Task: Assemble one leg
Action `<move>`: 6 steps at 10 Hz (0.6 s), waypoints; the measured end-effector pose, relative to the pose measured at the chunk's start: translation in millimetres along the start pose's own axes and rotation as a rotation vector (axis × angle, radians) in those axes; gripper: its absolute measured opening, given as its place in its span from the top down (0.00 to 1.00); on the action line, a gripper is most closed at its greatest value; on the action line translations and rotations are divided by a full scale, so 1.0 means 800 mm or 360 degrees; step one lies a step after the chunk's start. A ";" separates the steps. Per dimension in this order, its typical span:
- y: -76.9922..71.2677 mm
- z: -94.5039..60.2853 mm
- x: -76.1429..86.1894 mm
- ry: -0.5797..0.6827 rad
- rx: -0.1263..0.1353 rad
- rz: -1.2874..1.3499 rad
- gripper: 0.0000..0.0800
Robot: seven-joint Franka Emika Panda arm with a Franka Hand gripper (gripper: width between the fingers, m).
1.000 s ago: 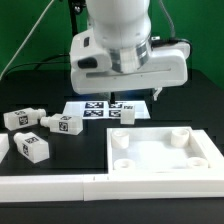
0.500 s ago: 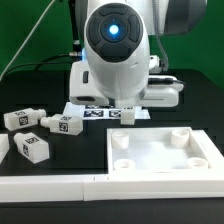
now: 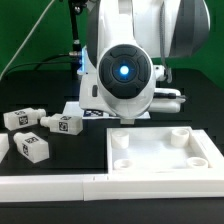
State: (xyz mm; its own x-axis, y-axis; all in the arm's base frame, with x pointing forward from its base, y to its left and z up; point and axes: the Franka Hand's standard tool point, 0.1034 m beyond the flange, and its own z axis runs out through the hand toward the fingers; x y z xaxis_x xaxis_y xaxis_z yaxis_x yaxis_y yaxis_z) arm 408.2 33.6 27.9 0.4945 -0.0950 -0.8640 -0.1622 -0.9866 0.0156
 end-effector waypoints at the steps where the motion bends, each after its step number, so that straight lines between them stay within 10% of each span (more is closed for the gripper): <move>1: 0.000 0.001 0.000 -0.0002 0.0000 0.0000 0.19; 6: -0.002 0.028 -0.001 0.0157 -0.0013 -0.0007 0.19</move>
Offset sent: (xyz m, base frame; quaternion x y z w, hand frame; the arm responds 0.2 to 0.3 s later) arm -0.0294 -0.0023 -0.0157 0.0102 0.0846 -0.0004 0.9964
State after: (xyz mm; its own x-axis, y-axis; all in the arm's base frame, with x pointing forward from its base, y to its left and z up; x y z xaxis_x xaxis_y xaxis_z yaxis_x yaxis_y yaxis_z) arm 388.8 37.9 17.0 0.5768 -0.1030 -0.8104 -0.1534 -0.9880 0.0164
